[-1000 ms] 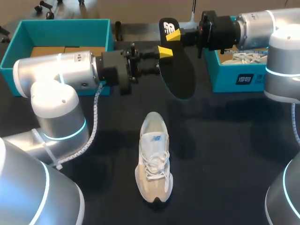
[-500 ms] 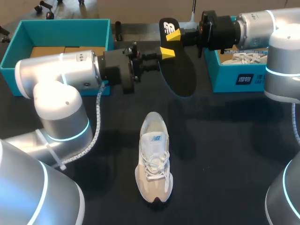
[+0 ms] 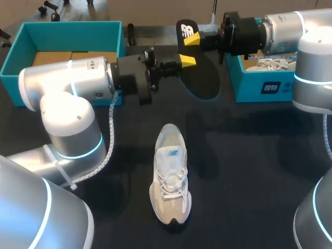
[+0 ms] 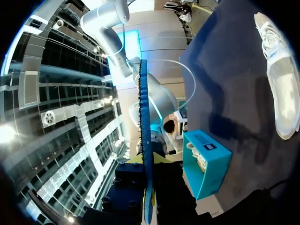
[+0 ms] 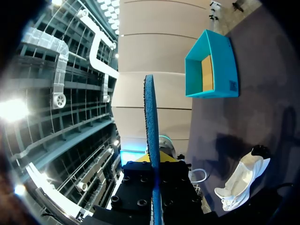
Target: Take the shoe out of the shoebox, open the shoe tongue, remove and reinsert the insole, then place the shoe into the shoebox
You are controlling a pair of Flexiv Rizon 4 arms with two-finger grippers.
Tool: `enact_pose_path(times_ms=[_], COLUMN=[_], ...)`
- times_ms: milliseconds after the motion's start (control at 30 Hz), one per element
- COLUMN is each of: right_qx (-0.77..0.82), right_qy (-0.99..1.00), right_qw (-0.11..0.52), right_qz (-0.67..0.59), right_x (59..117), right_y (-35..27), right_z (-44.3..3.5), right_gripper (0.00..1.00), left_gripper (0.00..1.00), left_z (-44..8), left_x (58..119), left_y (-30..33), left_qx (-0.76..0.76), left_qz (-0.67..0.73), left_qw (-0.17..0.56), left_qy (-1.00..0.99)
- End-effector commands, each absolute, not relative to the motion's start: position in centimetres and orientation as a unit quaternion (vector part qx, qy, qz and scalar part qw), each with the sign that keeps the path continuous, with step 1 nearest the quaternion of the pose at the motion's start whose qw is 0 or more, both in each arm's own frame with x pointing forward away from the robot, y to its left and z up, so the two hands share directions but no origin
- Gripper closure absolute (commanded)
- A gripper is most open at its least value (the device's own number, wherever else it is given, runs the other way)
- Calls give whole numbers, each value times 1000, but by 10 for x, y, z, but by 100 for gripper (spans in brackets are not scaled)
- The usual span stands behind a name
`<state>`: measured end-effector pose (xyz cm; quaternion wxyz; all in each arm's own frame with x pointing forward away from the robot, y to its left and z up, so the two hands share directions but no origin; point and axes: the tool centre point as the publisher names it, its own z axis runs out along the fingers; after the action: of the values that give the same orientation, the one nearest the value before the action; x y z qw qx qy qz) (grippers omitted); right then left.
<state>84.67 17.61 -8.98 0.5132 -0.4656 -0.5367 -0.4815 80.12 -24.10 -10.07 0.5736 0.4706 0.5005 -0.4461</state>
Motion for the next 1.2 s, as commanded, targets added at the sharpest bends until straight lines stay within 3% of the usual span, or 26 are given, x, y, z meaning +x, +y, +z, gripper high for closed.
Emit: enact_pose_path(times_ms=[33, 67, 100, 133, 167, 600, 933, 967, 1200], right_qx=[-466, -463, -463, -461, -458, -454, -460, -460, -460], right_qy=[-537, -535, -535, -536, -535, -536, -534, -534, -534], right_qw=[513, 515, 515, 512, 512, 500, 499, 499, 499], right_qz=[-481, -483, -484, -488, -491, -506, -504, -504, -504], right_x=[847, 847, 846, 846, 846, 829, 823, 823, 823], right_y=[177, 176, 176, 175, 175, 160, 152, 152, 152], right_z=[-90, -90, -90, -90, -90, -95, -98, -98, -98], right_gripper=[100, 98, 57, 4, 0, 0, 0, 0, 0], left_gripper=[100, 100, 100, 100, 100, 100, 100, 100, 100], left_z=[-101, -100, -100, -100, -100, -106, -109, -103, -103], left_x=[801, 800, 800, 799, 799, 789, 775, 770, 770], left_y=[-245, -244, -243, -242, -241, -176, -149, -147, -147], left_qx=[470, 470, 470, 470, 470, 427, 294, 345, 345], left_qz=[-445, -445, -445, -445, -445, -480, -603, -569, -569], left_qw=[575, 575, 575, 576, 576, 531, 364, 395, 395], left_qy=[501, 500, 500, 499, 499, 552, 646, 633, 633])
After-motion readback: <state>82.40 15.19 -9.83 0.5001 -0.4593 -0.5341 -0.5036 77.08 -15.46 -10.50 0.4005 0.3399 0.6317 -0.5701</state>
